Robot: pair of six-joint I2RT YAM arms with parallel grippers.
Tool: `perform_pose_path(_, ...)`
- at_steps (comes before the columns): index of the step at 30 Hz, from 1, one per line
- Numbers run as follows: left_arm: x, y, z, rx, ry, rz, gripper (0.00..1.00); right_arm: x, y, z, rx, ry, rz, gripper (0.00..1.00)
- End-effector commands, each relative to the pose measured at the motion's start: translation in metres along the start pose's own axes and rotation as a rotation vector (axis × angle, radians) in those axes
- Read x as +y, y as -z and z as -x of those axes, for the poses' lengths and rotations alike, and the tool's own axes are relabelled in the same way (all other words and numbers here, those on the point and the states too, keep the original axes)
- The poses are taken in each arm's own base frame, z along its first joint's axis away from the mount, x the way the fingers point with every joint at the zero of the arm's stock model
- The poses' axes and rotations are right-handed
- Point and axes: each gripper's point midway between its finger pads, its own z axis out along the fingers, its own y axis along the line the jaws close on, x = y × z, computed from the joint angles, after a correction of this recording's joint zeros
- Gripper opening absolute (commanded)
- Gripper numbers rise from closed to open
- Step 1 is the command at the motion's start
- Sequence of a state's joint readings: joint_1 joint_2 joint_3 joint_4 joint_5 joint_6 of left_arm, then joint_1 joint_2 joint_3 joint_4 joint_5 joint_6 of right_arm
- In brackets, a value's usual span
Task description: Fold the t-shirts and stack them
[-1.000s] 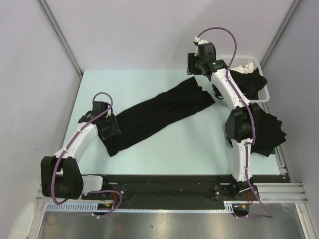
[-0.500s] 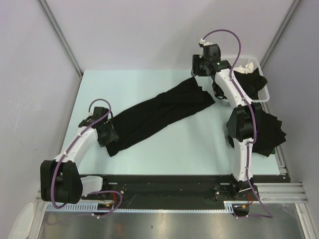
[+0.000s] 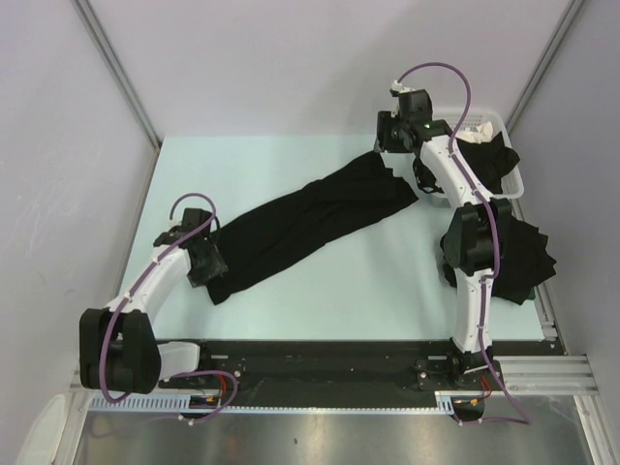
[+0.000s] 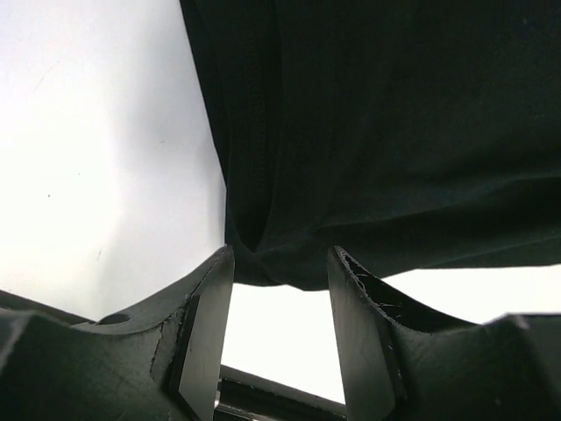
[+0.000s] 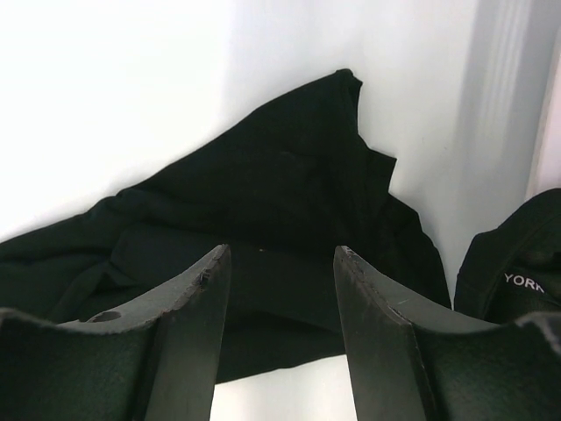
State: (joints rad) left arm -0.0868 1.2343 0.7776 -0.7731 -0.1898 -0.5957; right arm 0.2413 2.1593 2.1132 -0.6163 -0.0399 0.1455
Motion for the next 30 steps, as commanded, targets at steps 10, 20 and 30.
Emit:
perform_pose_path(10, -0.018, -0.018, 0.025, -0.041, -0.007, -0.007, 0.47, -0.02, 0.043, 0.028, -0.084, -0.062, 0.02, 0.56)
perform_pose_path(20, -0.023, -0.017, 0.026, -0.028, -0.019, -0.022, 0.13, -0.023, 0.039, 0.026, -0.077, -0.089, 0.035, 0.56)
perform_pose_path(30, -0.016, 0.004, 0.01, 0.029, -0.034, -0.031, 0.04, -0.017, 0.025, 0.025, -0.059, -0.101, 0.052, 0.56)
